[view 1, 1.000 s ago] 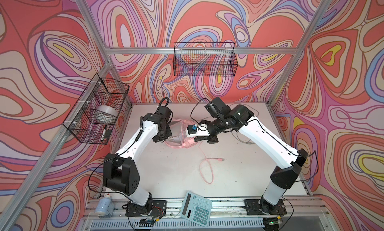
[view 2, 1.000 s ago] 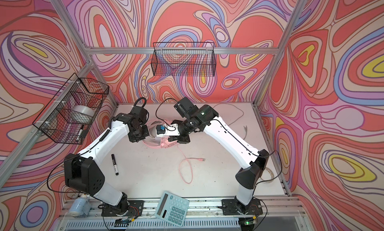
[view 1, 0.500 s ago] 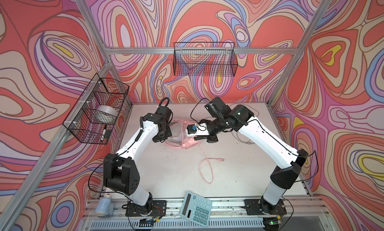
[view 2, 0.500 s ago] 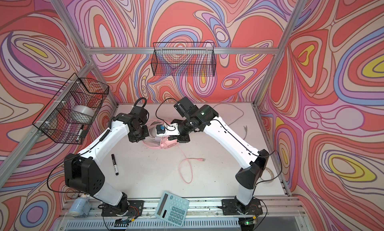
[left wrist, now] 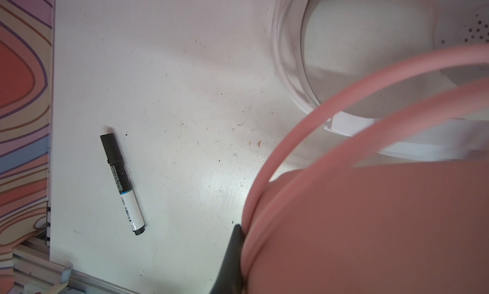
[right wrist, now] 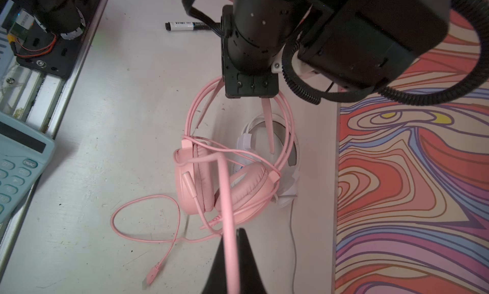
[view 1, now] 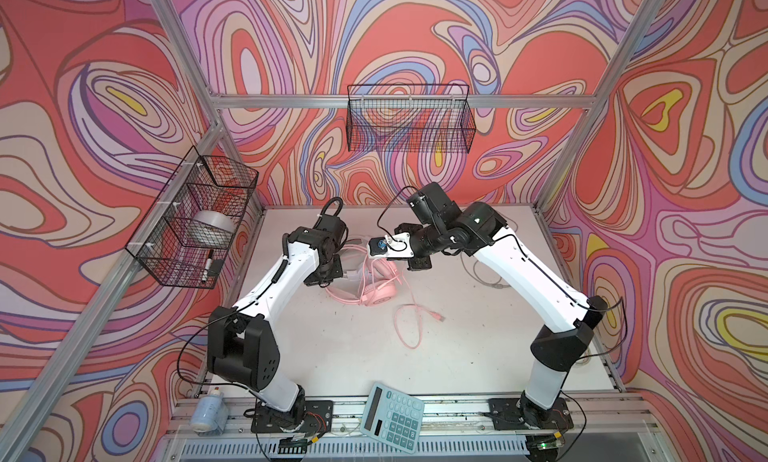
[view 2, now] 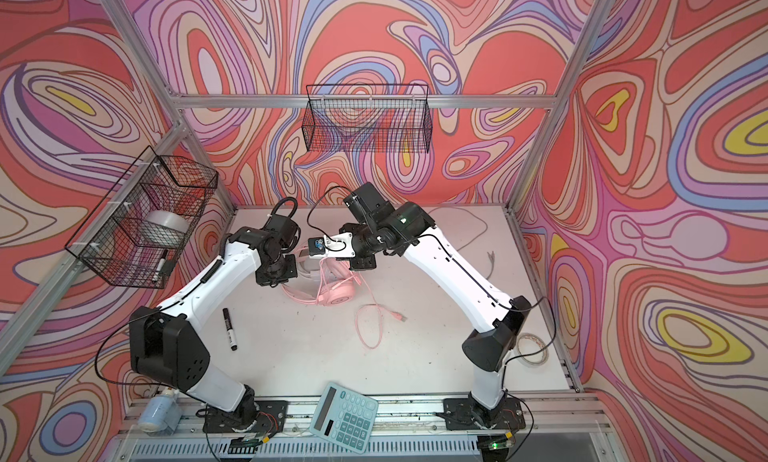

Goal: Wrap the headphones

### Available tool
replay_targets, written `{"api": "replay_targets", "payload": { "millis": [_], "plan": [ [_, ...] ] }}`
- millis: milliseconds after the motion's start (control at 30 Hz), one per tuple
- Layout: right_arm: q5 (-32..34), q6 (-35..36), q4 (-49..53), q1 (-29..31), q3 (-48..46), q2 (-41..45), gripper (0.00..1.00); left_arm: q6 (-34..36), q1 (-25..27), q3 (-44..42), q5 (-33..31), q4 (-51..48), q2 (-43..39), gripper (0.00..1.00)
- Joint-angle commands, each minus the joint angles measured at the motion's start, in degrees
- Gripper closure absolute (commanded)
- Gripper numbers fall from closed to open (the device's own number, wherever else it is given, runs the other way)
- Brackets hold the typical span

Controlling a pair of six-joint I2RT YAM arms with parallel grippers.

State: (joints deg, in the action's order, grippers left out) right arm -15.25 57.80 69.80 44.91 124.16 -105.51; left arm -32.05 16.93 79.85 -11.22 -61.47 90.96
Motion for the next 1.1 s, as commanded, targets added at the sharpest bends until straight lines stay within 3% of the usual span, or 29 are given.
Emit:
{"api": "replay_targets", "payload": {
  "millis": [0, 300, 433, 600, 767, 1067],
  "plan": [
    [2.8, -2.7, -2.3, -0.8, 4.0, -2.9, 1.00, 2.3, 0.6, -0.4, 1.4, 0.4, -1.4, 1.00],
    [0.8, -13.7, -3.2, -6.3, 10.4, -10.4, 1.00, 6.5, 1.1, -0.6, 6.3, 1.9, -2.2, 1.00],
    [3.2, -20.2, -6.4, -7.8, 9.4, -11.2, 1.00, 8.2, 1.7, -0.7, 7.2, 1.7, -3.0, 1.00],
    [-1.2, -25.5, -10.3, -10.5, 5.5, -11.4, 1.00, 10.7, 2.1, -1.6, 8.5, 2.1, -4.2, 1.00],
    [0.9, -29.8, -13.2, -11.0, 2.3, -11.8, 1.00, 12.7, 2.4, -2.2, 8.3, 1.5, -5.5, 1.00],
    [-4.2, -36.4, -15.9, -13.4, -0.8, -14.5, 1.00, 14.1, 2.4, -4.1, 11.9, 3.2, -8.8, 1.00]
  ]
}}
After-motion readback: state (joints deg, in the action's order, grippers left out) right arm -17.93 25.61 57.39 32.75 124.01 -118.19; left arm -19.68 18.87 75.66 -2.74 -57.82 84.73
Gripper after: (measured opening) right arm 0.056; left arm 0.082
